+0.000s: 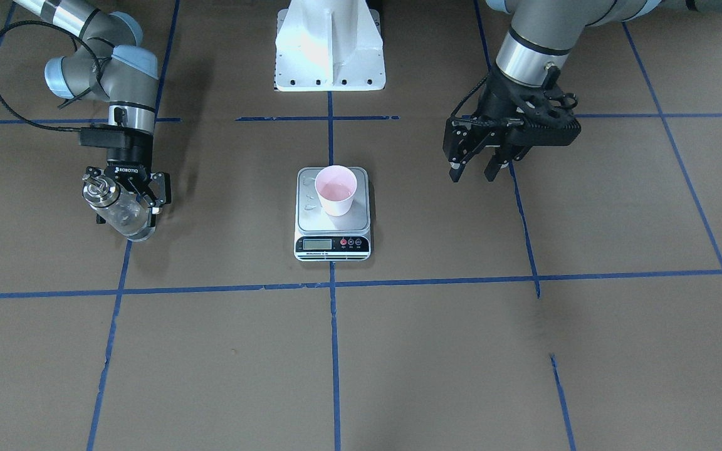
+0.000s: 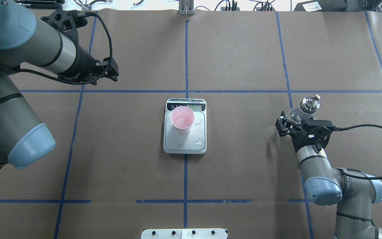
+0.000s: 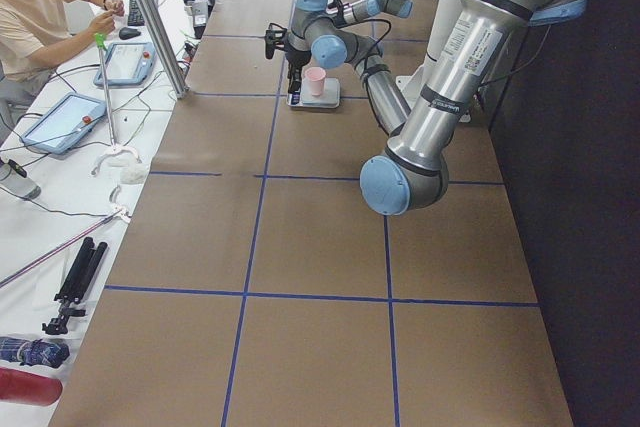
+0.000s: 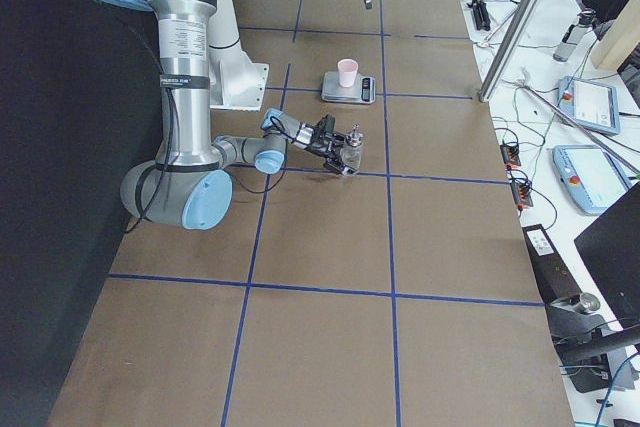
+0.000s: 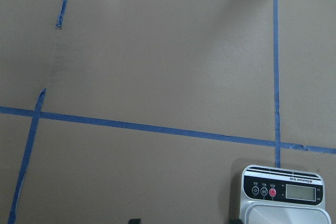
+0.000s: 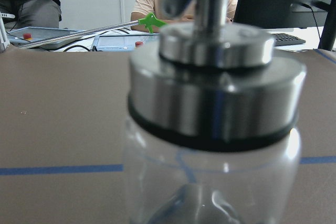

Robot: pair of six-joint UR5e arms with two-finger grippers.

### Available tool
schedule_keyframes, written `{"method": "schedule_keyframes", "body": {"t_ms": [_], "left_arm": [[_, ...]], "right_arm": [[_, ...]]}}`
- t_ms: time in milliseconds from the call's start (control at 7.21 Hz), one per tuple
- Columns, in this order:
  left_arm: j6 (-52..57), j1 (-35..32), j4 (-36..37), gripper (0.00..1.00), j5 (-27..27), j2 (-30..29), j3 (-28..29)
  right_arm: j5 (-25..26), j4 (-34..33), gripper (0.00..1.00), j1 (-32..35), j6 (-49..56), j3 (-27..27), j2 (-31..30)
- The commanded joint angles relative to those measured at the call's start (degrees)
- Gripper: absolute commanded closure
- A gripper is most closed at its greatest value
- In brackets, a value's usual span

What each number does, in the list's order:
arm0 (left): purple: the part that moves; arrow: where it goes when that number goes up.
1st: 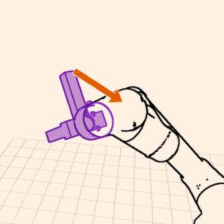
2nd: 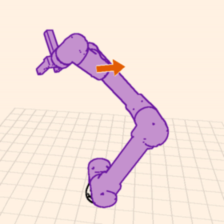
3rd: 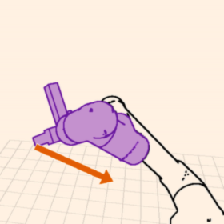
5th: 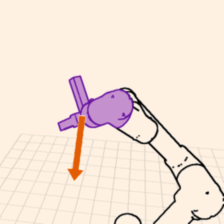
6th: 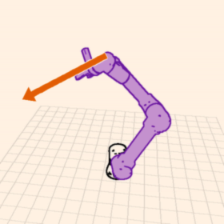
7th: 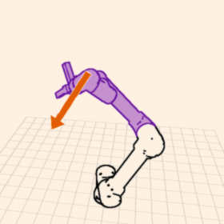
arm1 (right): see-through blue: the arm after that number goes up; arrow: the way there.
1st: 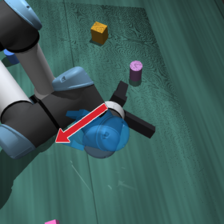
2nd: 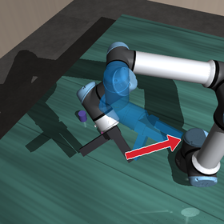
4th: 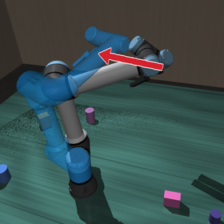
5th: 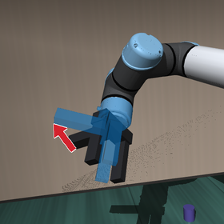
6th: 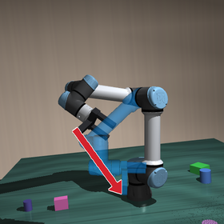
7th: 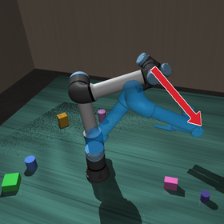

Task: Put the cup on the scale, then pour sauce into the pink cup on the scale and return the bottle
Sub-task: 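Open the right gripper and pull it back from the bottle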

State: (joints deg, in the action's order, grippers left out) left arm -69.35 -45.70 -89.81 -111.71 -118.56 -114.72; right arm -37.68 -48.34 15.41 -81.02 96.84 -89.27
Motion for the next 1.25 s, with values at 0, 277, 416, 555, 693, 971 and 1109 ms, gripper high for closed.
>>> {"method": "schedule_keyframes", "body": {"t_ms": [0,277,416,555,693,971,1109], "left_arm": [[-0.1,0.0,0.1,0.35,0.0,0.0,-0.1],[-0.2,-0.1,0.1,0.35,0.4,0.1,-0.5],[-0.3,-0.1,0.1,0.34,0.4,0.1,-0.5],[-0.4,0.0,0.1,0.33,0.4,0.1,-0.4],[-0.2,0.0,0.0,0.33,0.4,0.2,-0.2],[2.6,0.0,-0.2,0.33,0.4,0.7,0.4],[7.3,-0.7,-0.2,0.33,0.4,1.1,0.4]], "right_arm": [[0.1,0.2,0.0,-2.3,0.0,2.2,-2.3],[0.2,3.8,0.0,-5.2,0.0,6.0,-9.0],[0.2,3.9,0.0,-6.3,0.0,6.2,-9.1],[-0.8,5.0,0.0,-6.8,0.0,7.1,-10.4],[-4.6,8.5,0.0,-6.8,0.2,7.8,-14.5],[-10.6,17.4,0.0,-6.4,3.8,9.2,-22.3],[-12.9,18.1,0.0,-4.4,8.5,9.2,-23.6]]}}
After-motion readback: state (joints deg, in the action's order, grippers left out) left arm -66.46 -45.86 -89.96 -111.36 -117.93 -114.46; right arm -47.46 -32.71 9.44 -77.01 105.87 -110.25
